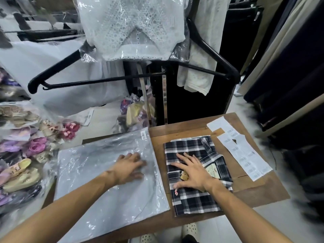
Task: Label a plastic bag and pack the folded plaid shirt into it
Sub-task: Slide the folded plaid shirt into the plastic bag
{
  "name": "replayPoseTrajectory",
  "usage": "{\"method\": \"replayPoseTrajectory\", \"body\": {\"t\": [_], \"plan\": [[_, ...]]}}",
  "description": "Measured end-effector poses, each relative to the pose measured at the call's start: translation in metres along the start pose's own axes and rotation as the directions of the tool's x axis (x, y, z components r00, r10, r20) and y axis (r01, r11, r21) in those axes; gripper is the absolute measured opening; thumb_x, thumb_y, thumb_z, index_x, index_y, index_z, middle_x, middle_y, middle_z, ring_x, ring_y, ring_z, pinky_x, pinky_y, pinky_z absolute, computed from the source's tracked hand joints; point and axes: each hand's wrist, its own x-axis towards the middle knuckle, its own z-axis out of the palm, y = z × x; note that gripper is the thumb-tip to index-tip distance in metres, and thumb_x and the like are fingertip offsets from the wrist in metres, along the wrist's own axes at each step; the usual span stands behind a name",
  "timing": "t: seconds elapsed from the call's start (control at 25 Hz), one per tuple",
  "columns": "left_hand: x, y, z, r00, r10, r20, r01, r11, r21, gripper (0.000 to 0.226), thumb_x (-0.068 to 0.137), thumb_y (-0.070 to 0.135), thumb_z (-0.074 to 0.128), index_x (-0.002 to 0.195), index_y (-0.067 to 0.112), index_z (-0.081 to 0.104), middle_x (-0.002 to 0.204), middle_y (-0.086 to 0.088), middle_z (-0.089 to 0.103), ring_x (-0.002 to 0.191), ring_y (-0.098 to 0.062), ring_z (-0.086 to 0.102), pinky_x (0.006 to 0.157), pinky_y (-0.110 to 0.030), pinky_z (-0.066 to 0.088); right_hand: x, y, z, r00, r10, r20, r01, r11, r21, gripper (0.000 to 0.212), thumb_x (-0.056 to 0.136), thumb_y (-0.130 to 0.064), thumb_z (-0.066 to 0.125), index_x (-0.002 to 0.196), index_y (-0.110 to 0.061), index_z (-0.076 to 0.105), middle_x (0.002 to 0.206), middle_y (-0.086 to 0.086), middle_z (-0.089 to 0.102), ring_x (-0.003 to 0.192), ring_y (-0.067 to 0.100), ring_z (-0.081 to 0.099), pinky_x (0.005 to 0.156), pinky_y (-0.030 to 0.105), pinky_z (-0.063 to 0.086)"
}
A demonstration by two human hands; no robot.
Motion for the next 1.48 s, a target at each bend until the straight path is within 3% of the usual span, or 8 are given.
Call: {"method": "replayPoseTrajectory", "body": {"t": [0.16, 0.48, 0.72, 0.84, 0.92, 1.04, 1.2, 1.48], "plan": [[0.03, 0.027, -0.004, 0.968, -0.219, 0.123, 0.237, 0.957, -0.167, 0.106, 0.067, 0.081, 0.067, 0.153, 0.057, 0.009, 0.169, -0.005, -0.007, 0.154, -0.042, -0.007, 0.115, -0.072, 0.014, -0.001, 0.001, 0.0, 1.0, 0.003, 0.009, -0.003, 1.0, 0.005, 0.097, 0.072, -0.093, 0.05, 0.155, -0.049, 0.025, 0.171, -0.009, 0.001, 0.157, 0.02, -0.005, 0.123, 0.048, -0.008], [0.014, 0.052, 0.016, 0.979, -0.109, 0.175, 0.134, 0.981, -0.14, 0.108, 0.066, 0.076, 0.072, 0.152, 0.059, 0.01, 0.169, -0.001, -0.008, 0.153, -0.044, -0.007, 0.11, -0.08, 0.017, -0.003, 0.003, 0.008, 0.999, -0.035, -0.029, 0.034, 0.998, -0.048, 0.094, 0.075, -0.091, 0.047, 0.156, -0.049, 0.023, 0.171, -0.006, 0.001, 0.157, 0.022, -0.004, 0.122, 0.048, -0.01], [0.019, 0.059, 0.006, 0.973, -0.216, 0.076, 0.225, 0.965, -0.138, 0.07, 0.075, 0.077, 0.056, 0.14, 0.059, 0.04, 0.162, -0.002, 0.024, 0.148, -0.035, 0.018, 0.113, -0.065, 0.018, -0.004, -0.002, -0.003, 1.0, -0.02, 0.023, 0.021, 0.998, -0.064, 0.094, 0.075, -0.09, 0.049, 0.155, -0.047, 0.026, 0.171, -0.004, 0.006, 0.157, 0.025, 0.0, 0.124, 0.051, -0.003], [0.027, 0.077, 0.009, 0.919, -0.379, -0.11, 0.344, 0.906, -0.247, 0.044, 0.082, 0.071, 0.05, 0.103, 0.034, 0.06, 0.121, -0.002, 0.056, 0.117, -0.026, 0.052, 0.098, -0.045, 0.043, 0.002, -0.009, -0.022, 0.994, -0.028, 0.107, 0.043, 0.989, -0.142, 0.087, 0.08, -0.081, 0.055, 0.155, -0.043, 0.031, 0.17, 0.004, 0.015, 0.154, 0.032, 0.013, 0.123, 0.054, 0.012], [0.034, 0.091, 0.007, 0.891, -0.454, -0.031, 0.401, 0.815, -0.419, 0.045, 0.083, 0.072, 0.053, 0.082, 0.028, 0.054, 0.094, 0.002, 0.064, 0.089, -0.02, 0.063, 0.082, -0.035, 0.051, 0.007, -0.014, -0.034, 0.986, -0.118, 0.117, 0.138, 0.973, -0.185, 0.074, 0.085, -0.067, 0.062, 0.149, -0.035, 0.043, 0.162, 0.007, 0.031, 0.145, 0.03, 0.029, 0.119, 0.05, 0.025], [0.042, 0.102, 0.007, 0.909, -0.407, 0.087, 0.386, 0.748, -0.54, 0.034, 0.086, 0.058, 0.063, 0.076, 0.027, 0.056, 0.08, 0.003, 0.066, 0.078, -0.019, 0.063, 0.065, -0.028, 0.045, 0.009, -0.023, -0.039, 0.925, -0.334, 0.182, 0.369, 0.905, -0.21, 0.052, 0.088, -0.053, 0.068, 0.134, -0.029, 0.061, 0.138, 0.002, 0.053, 0.123, 0.023, 0.046, 0.106, 0.042, 0.038], [0.044, 0.1, 0.011, 0.918, -0.393, 0.06, 0.334, 0.679, -0.653, 0.017, 0.089, 0.033, 0.066, 0.081, 0.019, 0.061, 0.082, -0.001, 0.067, 0.077, -0.018, 0.062, 0.067, -0.024, 0.042, 0.014, -0.035, -0.037, 0.837, -0.453, 0.306, 0.507, 0.852, -0.127, 0.035, 0.091, -0.044, 0.07, 0.119, -0.024, 0.073, 0.116, -0.002, 0.064, 0.094, 0.017, 0.042, 0.089, 0.041, 0.043], [0.033, 0.092, 0.012, 0.94, -0.341, 0.025, 0.285, 0.743, -0.605, 0.016, 0.096, 0.022, 0.056, 0.08, 0.018, 0.052, 0.077, 0.002, 0.06, 0.076, -0.02, 0.057, 0.064, -0.025, 0.034, 0.024, -0.044, -0.023, 0.721, -0.413, 0.556, 0.489, 0.872, 0.014, 0.038, 0.092, -0.03, 0.073, 0.129, -0.02, 0.069, 0.108, -0.002, 0.045, 0.099, 0.019, 0.049, 0.081, 0.032, 0.04]]}}
